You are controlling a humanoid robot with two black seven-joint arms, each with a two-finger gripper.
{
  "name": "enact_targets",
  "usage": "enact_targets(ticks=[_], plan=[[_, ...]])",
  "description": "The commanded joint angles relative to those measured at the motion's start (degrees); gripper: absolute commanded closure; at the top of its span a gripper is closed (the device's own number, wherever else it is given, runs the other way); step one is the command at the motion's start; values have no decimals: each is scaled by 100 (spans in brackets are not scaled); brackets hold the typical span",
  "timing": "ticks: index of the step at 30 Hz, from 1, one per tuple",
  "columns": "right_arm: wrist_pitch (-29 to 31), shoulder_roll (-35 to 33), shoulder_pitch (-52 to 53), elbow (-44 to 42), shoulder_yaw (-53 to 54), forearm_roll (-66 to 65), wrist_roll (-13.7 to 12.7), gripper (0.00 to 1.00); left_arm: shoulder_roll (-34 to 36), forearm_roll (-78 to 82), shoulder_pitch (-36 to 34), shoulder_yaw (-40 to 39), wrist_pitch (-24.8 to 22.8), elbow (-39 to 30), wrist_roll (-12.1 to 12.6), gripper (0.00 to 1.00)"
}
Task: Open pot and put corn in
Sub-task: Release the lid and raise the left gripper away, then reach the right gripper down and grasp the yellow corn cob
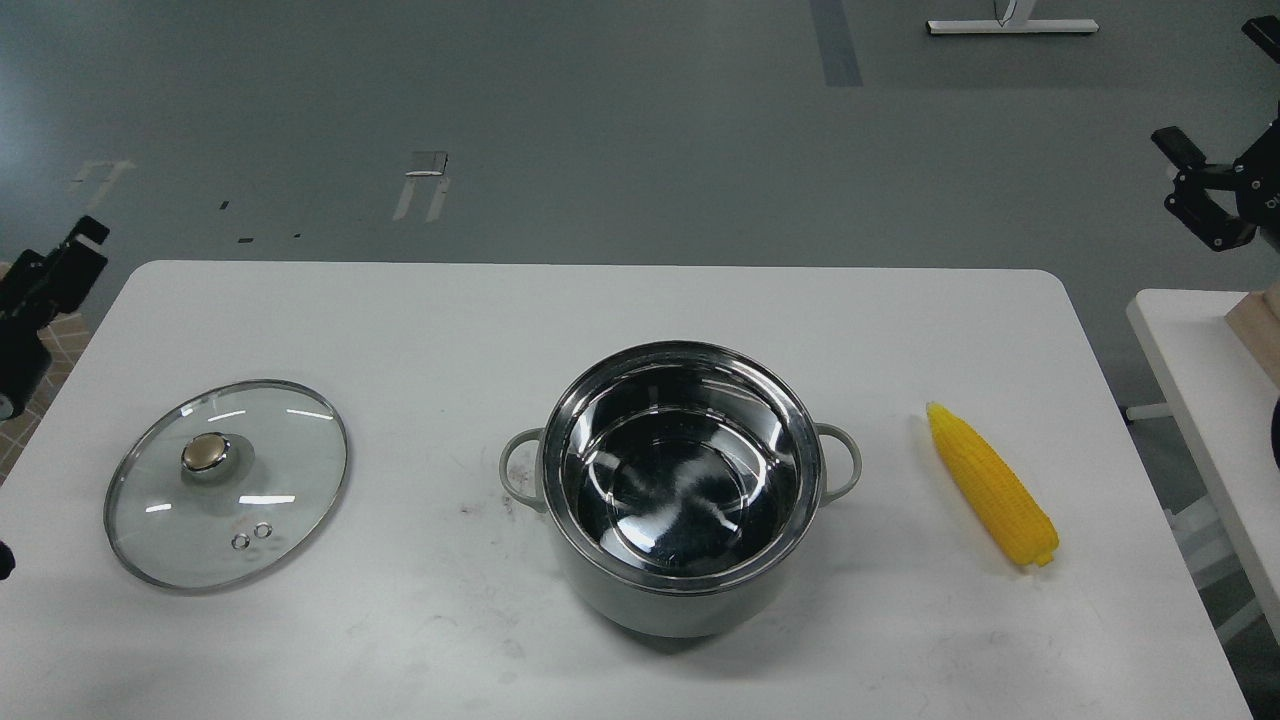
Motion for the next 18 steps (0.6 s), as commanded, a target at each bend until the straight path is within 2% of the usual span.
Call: enact_targets(ticks=[1, 3, 6, 8, 11, 12, 14, 15, 16, 18], plan=[[0, -349, -277, 719, -4, -1111, 1, 0, -265, -1405, -863, -45, -502, -35, -1, 11], [0, -498, -409, 1219, -13, -2005, 1, 0, -755, -2011, -1547, -1, -590, -9, -1, 8], [0, -656, -619, 1702, -153, -3041, 1, 0, -1292, -2259, -1979, -80, -608, 0, -1, 2], [0, -875, -787, 2089, -354, -3832, -8, 0, -1565, -2469, -2199, -237, -626, 53, -1, 2], [0, -1096, -937, 2547, -741, -4671, -26, 0, -1646, -2935, -2411, -633, -862, 246, -1, 2], [0, -1175, -981, 2644, -838, -4864, -26, 0, -1681, -3102, -2455, -738, -1028, 360, -1, 2], [0, -1351, -1034, 2715, -1171, -5583, -26, 0, -1917, -3777, -2691, -1002, -1869, 693, -1, 2], [0, -1360, -1034, 2715, -1260, -5769, -26, 0, -2005, -3955, -2745, -1064, -2057, 738, -1, 2], [0, -1360, -1034, 2707, -1452, -6119, -26, 0, -2154, -4278, -2806, -1178, -2328, 782, 213, 2], [0, -1360, -1043, 2689, -1629, -6472, -26, 0, -2252, -4535, -2816, -1292, -2480, 783, 495, 2]])
